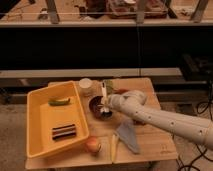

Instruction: Wipe purple bowl with brush

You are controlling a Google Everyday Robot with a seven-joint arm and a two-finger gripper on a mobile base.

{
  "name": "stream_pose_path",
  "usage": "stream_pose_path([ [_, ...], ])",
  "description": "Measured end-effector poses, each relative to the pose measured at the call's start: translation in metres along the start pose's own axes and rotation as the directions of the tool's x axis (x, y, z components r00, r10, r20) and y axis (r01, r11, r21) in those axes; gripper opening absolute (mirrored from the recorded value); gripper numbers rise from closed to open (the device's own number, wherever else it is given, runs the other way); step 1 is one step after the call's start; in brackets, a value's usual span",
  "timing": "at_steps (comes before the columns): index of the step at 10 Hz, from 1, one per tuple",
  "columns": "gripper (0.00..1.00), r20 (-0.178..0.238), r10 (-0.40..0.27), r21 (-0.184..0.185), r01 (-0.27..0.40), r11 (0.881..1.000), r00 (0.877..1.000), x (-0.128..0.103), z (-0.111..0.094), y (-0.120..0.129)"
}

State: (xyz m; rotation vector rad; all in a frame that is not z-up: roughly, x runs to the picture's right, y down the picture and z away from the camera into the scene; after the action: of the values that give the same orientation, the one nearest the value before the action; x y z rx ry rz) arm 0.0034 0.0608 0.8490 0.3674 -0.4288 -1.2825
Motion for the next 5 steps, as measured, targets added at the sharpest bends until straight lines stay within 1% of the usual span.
stream_pose_path([
  [2, 0.00, -0.030, -0.008, -0.019, 0.007, 1.000, 1.000, 0.004, 0.001, 0.007],
  [3, 0.00, -0.048, -0.012, -0.026, 0.011, 1.000, 0.999, 0.010, 0.004, 0.011],
  [5, 0.00, -0.064, -0.025, -0.019, 0.024, 1.000, 0.998, 0.024, 0.016, 0.011],
])
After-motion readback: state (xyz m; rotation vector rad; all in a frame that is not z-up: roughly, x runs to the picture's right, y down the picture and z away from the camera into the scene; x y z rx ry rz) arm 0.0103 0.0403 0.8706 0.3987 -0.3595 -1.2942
